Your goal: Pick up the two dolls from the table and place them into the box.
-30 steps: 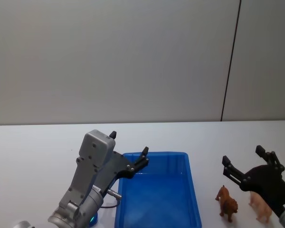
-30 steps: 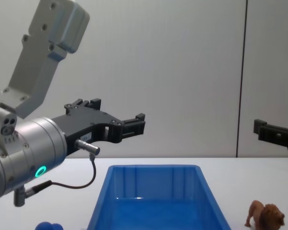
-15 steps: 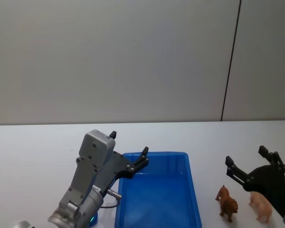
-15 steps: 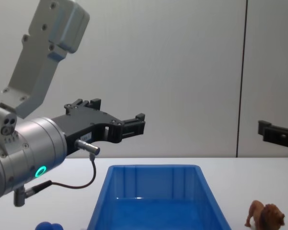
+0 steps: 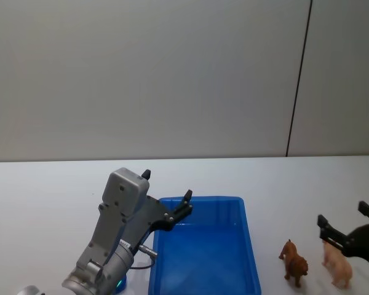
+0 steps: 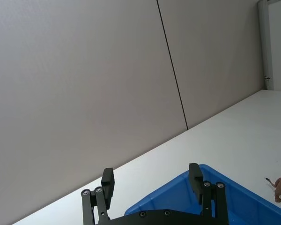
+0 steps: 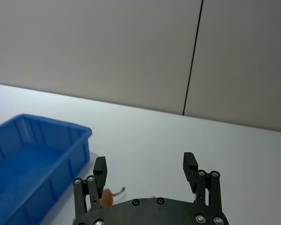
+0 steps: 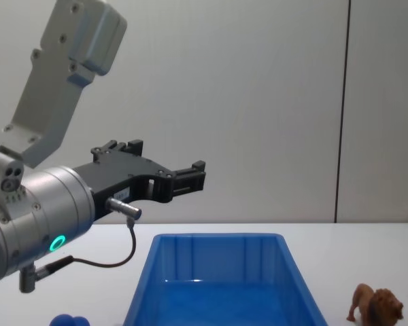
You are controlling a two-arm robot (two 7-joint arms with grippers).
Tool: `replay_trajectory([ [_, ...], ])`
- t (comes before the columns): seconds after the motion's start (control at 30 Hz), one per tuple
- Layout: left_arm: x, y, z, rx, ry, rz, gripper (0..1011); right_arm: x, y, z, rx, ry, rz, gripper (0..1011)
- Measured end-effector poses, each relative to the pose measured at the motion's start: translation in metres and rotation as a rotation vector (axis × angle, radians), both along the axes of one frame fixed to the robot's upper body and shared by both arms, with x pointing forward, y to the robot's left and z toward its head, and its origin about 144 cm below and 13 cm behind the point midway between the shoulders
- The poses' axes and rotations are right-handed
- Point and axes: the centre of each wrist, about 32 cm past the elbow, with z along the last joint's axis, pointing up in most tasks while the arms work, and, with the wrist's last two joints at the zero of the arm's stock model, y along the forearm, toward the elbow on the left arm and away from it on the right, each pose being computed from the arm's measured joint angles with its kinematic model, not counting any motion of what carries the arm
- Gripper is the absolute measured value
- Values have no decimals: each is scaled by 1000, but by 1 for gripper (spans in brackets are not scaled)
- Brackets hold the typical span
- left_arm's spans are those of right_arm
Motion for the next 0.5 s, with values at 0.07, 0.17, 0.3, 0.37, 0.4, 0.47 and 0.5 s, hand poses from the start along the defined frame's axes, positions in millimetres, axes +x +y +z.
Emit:
replay_trajectory([
  [0.07,0,0,0,0,0,0,1001,0,-4,-2,-4,14,-2,1001],
  [0.17,0,0,0,0,0,0,1001,0,-11,-5,-10,41,-5,1001],
  [0.3,0,0,0,0,0,0,1001,1,-19,-11,-13,89,-6,1001],
  [0.37,0,0,0,0,0,0,1001,2,-22,-13,-14,105,-6,1001],
  [0.4,0,0,0,0,0,0,1001,2,-23,-15,-14,121,-6,1001],
  [0.47,0,0,0,0,0,0,1001,3,-26,-20,-14,147,-5,1001],
  [0.5,0,0,0,0,0,0,1001,3,-26,-20,-14,147,-5,1001],
])
